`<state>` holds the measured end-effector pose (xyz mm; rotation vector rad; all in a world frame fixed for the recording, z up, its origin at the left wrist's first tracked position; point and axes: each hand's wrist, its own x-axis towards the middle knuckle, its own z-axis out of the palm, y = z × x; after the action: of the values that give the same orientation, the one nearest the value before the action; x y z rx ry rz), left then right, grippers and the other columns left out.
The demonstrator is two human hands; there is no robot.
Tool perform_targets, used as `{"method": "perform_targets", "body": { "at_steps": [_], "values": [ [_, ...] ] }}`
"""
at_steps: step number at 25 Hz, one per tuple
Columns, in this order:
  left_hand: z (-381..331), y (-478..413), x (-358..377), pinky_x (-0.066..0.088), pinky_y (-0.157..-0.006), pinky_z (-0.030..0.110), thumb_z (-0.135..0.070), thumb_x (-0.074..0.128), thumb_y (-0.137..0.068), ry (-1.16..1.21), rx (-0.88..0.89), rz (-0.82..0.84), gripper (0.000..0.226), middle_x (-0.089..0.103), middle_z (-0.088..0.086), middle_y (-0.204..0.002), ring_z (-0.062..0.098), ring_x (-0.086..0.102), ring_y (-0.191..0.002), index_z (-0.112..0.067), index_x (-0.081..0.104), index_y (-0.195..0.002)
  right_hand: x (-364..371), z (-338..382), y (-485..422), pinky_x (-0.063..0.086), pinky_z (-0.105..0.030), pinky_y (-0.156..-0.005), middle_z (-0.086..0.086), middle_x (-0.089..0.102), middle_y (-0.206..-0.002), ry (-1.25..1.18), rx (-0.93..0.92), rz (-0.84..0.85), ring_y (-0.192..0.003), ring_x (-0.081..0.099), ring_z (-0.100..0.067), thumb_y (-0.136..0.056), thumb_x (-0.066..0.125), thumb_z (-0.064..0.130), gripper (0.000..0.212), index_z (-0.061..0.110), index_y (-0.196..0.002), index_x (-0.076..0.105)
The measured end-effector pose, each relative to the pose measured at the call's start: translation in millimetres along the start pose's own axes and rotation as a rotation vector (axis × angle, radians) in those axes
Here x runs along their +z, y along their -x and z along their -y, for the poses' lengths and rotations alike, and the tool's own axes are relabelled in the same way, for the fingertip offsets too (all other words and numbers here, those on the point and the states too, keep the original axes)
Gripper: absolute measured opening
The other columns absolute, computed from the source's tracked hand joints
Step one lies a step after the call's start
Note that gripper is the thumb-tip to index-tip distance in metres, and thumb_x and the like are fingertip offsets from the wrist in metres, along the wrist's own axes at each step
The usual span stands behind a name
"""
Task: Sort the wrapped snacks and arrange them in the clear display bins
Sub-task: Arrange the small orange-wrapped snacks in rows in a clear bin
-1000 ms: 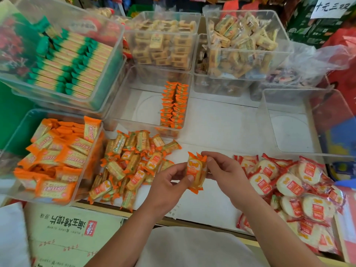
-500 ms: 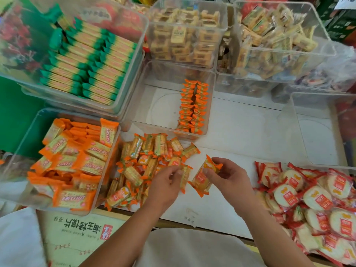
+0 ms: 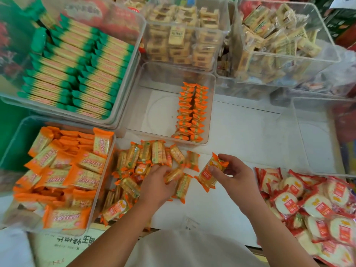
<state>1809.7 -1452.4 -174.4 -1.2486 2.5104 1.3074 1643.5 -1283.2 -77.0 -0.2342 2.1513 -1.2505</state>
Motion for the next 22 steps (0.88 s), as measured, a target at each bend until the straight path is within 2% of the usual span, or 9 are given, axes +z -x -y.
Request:
{"method": "perform_targets", "body": {
  "at_steps": [2,6,8,12,14,16,17,20,22],
  "values": [
    [-9.4,10.1,-18.7,0.055,-0.084,0.029,-0.032,0.082,-0.082,0.175,0.007,-0.013,0.043,0.061,-0.013,-0.112,0.003,0.062,-0.099,-0.031,0.066,-0.122,0.4,5.3,-5.6,0.054,-0.014,-0.067,0.011,0.073,-0.103,0.020,-0.006,0.019,-0.085,0.067,0.005,-0.085,0.084,0.028,0.039,0.035,-0.118,0.066],
    [-53.6,21.1,-61.1,0.053,-0.073,0.023,-0.014,0.092,-0.073,0.480,-0.037,-0.051,0.042,0.070,-0.008,-0.097,-0.001,0.061,-0.080,-0.028,0.068,-0.103,2.8,21.8,-18.6,0.051,-0.007,-0.066,0.012,0.071,-0.106,0.074,-0.069,0.070,-0.085,0.062,0.011,-0.086,0.083,0.029,0.041,0.030,-0.124,0.065],
    [-73.8,26.5,-73.5,0.057,-0.074,0.028,-0.013,0.093,-0.072,0.584,-0.015,-0.005,0.038,0.074,-0.007,-0.091,0.006,0.065,-0.078,-0.029,0.072,-0.099,6.0,31.8,-22.8,0.050,-0.007,-0.067,0.012,0.070,-0.106,0.080,-0.110,0.108,-0.086,0.062,0.009,-0.086,0.083,0.029,0.040,0.032,-0.122,0.065],
    [-103.9,33.4,-73.7,0.063,-0.081,0.038,0.002,0.079,-0.085,0.825,0.037,0.097,0.042,0.077,0.010,-0.103,0.027,0.075,-0.095,-0.023,0.074,-0.119,13.5,40.7,-26.5,0.054,-0.016,-0.080,0.014,0.071,-0.110,0.086,-0.199,0.189,-0.100,0.068,-0.008,-0.091,0.077,0.024,0.040,0.033,-0.128,0.064],
    [-115.7,34.6,-69.1,0.060,-0.077,0.027,-0.003,0.075,-0.091,0.810,0.065,0.027,0.031,0.077,0.002,-0.098,0.019,0.074,-0.092,-0.024,0.075,-0.113,13.2,44.5,-24.6,0.055,-0.021,-0.085,0.015,0.070,-0.115,0.073,-0.227,0.221,-0.104,0.067,-0.008,-0.097,0.070,0.026,0.039,0.034,-0.134,0.060],
    [-120.4,35.8,-62.5,0.052,-0.074,0.015,-0.012,0.068,-0.098,0.703,0.103,-0.021,0.025,0.069,-0.017,-0.089,0.006,0.069,-0.086,-0.036,0.074,-0.097,12.6,47.8,-23.6,0.056,-0.030,-0.091,0.012,0.068,-0.119,0.081,-0.257,0.251,-0.106,0.065,-0.007,-0.102,0.062,0.030,0.038,0.035,-0.139,0.054],
    [-122.9,35.5,-59.4,0.051,-0.075,0.014,-0.017,0.064,-0.101,0.661,0.121,-0.023,0.026,0.067,-0.021,-0.090,0.005,0.067,-0.089,-0.041,0.072,-0.096,13.2,48.7,-24.4,0.057,-0.033,-0.093,0.010,0.067,-0.120,0.082,-0.257,0.265,-0.106,0.065,-0.006,-0.104,0.058,0.031,0.037,0.034,-0.140,0.052],
    [-130.2,30.7,-52.5,0.053,-0.086,0.017,-0.031,0.050,-0.108,0.632,0.144,0.023,0.027,0.070,-0.018,-0.115,0.003,0.066,-0.109,-0.041,0.064,-0.130,15.1,62.2,-29.0,0.057,-0.030,-0.091,0.003,0.065,-0.116,0.059,-0.209,0.314,-0.094,0.065,-0.002,-0.109,0.045,0.031,0.035,0.030,-0.143,0.049],
    [-134.5,22.4,-55.2,0.050,-0.086,0.014,-0.030,0.045,-0.109,0.627,0.158,0.064,0.036,0.069,-0.017,-0.110,-0.004,0.065,-0.104,-0.035,0.054,-0.143,12.6,80.0,-31.9,0.054,-0.020,-0.087,0.002,0.065,-0.118,0.028,-0.183,0.354,-0.091,0.063,0.001,-0.110,0.037,0.036,0.037,0.027,-0.143,0.052]
  ]
}}
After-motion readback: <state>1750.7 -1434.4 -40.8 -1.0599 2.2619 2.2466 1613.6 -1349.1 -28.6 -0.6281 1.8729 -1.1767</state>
